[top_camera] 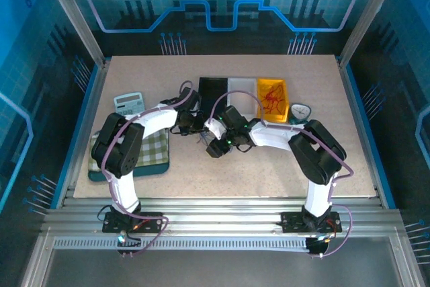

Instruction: Untangle the cables

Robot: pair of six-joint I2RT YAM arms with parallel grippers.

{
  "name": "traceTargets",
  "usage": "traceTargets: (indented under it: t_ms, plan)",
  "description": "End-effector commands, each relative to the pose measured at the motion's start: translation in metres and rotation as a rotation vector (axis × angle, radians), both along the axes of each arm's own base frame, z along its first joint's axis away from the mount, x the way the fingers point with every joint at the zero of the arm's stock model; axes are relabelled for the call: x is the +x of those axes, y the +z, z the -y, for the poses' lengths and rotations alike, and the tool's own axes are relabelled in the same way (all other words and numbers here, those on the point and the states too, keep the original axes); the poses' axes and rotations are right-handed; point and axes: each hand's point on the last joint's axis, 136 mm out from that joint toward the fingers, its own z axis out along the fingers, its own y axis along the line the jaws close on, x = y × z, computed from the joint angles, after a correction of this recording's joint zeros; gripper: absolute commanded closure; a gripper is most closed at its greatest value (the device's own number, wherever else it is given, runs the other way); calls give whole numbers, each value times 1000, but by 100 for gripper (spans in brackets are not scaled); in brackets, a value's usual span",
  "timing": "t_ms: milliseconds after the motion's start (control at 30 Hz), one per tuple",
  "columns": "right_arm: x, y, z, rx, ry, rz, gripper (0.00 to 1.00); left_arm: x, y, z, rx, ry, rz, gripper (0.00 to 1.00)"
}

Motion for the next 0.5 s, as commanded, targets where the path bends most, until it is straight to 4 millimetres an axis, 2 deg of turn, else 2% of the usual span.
traceTargets:
  t_ms: [0,100,267,467]
  plan:
    - [-14,-22,-2,-38,65,-80,57,-1,8,14,-44,-38,9,100]
    - [-13,-27,0,-54,56,-88,60,-1,9,15,-46,-39,10,100]
    - [-16,-32,0,-53,66,-118,60,0,9,16,-51,-44,10,100]
    - [-19,-40,18,-79,35,-127,58,-1,10,15,-60,-39,9,100]
